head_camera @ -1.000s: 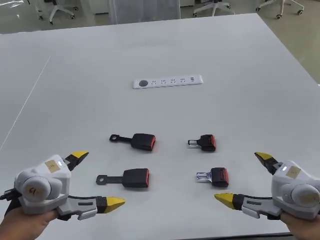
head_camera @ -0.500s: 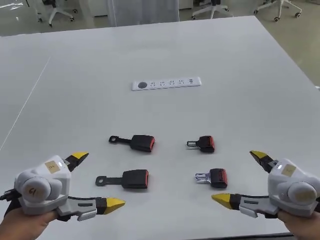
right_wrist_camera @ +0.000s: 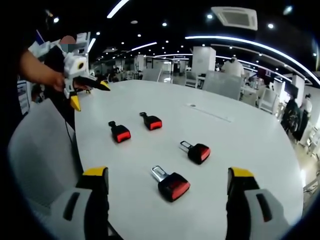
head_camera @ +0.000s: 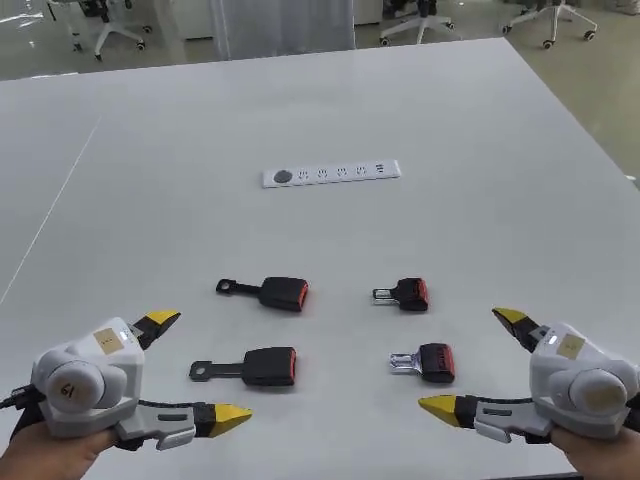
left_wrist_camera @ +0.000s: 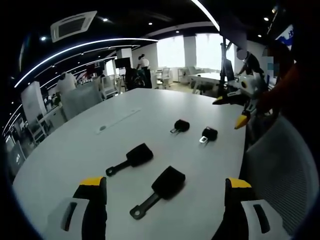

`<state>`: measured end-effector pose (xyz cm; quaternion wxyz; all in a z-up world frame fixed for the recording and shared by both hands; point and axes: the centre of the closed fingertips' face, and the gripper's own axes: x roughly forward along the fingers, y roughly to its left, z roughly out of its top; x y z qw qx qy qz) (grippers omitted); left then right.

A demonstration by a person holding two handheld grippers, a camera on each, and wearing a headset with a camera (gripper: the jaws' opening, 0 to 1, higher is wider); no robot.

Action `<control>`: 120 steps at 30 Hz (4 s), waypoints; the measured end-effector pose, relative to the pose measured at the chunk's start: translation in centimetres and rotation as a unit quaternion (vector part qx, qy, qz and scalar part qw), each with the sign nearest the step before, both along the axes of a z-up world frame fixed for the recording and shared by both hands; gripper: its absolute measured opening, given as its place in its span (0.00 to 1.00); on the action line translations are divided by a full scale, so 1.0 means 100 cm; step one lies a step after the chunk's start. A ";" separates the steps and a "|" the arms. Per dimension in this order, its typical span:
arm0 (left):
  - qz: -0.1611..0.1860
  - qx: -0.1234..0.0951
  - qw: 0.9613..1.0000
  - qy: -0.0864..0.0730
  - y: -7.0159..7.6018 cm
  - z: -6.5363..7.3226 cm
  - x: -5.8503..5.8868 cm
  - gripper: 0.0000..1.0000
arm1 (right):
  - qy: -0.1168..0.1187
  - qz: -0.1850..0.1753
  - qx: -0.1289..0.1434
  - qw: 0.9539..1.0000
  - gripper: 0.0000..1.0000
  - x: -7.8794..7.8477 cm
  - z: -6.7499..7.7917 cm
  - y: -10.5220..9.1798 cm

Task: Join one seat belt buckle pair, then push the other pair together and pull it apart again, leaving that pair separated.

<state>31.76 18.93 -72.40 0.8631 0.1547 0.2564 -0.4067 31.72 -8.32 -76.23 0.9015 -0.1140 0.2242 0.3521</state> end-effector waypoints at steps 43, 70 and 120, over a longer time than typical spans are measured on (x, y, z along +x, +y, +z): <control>-0.098 0.047 0.993 0.055 -0.022 -0.055 0.027 0.89 | 0.076 0.115 -0.042 0.990 0.86 0.021 -0.045 0.014; -0.191 0.109 0.971 0.096 -0.037 -0.112 0.030 0.67 | 0.139 0.191 -0.071 0.969 0.63 0.014 -0.082 0.018; -0.296 0.189 0.931 0.101 -0.039 -0.127 0.032 0.35 | 0.121 0.246 -0.091 0.957 0.33 0.021 -0.085 0.014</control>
